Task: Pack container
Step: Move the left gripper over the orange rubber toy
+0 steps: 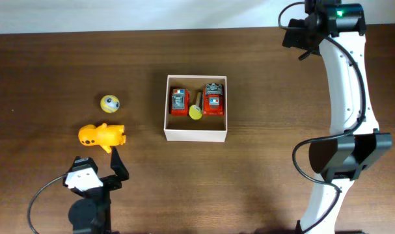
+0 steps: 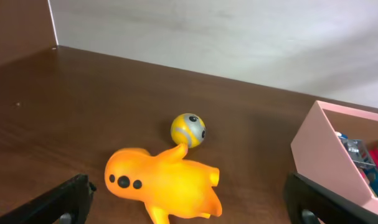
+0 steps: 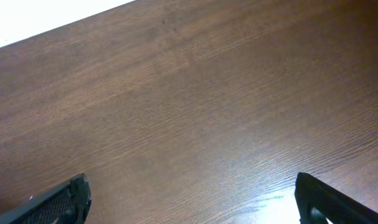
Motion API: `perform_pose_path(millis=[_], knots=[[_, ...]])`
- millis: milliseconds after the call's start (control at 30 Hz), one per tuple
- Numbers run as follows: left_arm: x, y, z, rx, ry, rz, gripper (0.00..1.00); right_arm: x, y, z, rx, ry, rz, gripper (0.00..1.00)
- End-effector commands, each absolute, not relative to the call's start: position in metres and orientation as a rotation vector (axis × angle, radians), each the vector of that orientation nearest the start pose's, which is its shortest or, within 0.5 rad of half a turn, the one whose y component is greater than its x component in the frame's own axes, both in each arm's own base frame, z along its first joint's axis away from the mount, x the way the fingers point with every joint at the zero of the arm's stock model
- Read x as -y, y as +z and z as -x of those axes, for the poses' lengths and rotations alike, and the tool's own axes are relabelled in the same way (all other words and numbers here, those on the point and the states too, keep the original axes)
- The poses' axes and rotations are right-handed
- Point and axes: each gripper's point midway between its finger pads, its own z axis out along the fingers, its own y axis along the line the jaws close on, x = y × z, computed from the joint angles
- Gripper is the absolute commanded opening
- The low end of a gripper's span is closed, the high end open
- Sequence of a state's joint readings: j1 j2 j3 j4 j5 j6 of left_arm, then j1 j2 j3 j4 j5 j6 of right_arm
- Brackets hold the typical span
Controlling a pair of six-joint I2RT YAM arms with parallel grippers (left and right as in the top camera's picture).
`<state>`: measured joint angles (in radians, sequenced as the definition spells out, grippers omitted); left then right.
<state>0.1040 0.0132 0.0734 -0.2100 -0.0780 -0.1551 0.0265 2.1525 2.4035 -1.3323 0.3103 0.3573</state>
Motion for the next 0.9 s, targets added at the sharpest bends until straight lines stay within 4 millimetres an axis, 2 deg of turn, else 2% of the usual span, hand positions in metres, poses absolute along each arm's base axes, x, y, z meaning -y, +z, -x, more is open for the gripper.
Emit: perform_pose_path(millis=[0, 167, 267, 367, 467, 500, 600, 700, 767, 867], knots=[[-0.040, 0.161, -0.239, -1.661, 0.023, 0.298, 0.99, 0.045, 0.244, -0.499, -2.538, -0.296, -0.529, 0.99], [-0.021, 0.190, -0.242, -1.576, -0.074, 0.197, 0.99, 0.045, 0.244, -0.499, -2.538, -0.296, -0.528, 0.99], [-0.020, 0.215, -0.239, -1.578, -0.078, 0.193, 0.99, 0.045, 0.244, -0.499, -2.538, -0.297, -0.529, 0.99], [-0.025, 0.240, -0.238, -1.670, -0.022, 0.202, 0.99, 0.045, 0.244, -0.499, -2.538, -0.296, -0.529, 0.99], [-0.030, 0.259, -0.249, -1.858, 0.064, 0.152, 0.99, 0.045, 0.244, -0.499, -2.538, -0.297, -0.528, 0.99], [-0.031, 0.261, -0.252, -1.890, 0.073, 0.150, 0.99, 0.045, 0.244, -0.499, -2.538, -0.297, -0.528, 0.99], [-0.038, 0.271, -0.275, -2.083, 0.133, 0.111, 0.99, 0.045, 0.244, -0.499, -2.538, -0.297, -0.528, 0.99], [-0.040, 0.273, -0.300, -2.238, 0.141, 0.084, 0.99, 0.045, 0.244, -0.499, -2.538, -0.297, -0.528, 0.99], [-0.038, 0.267, -0.312, -2.348, 0.112, 0.074, 0.99, 0.045, 0.244, -0.499, -2.538, -0.297, -0.528, 0.99], [-0.029, 0.246, -0.323, -2.498, 0.022, 0.061, 0.99, 0.045, 0.244, -0.499, -2.538, -0.297, -0.528, 0.99]])
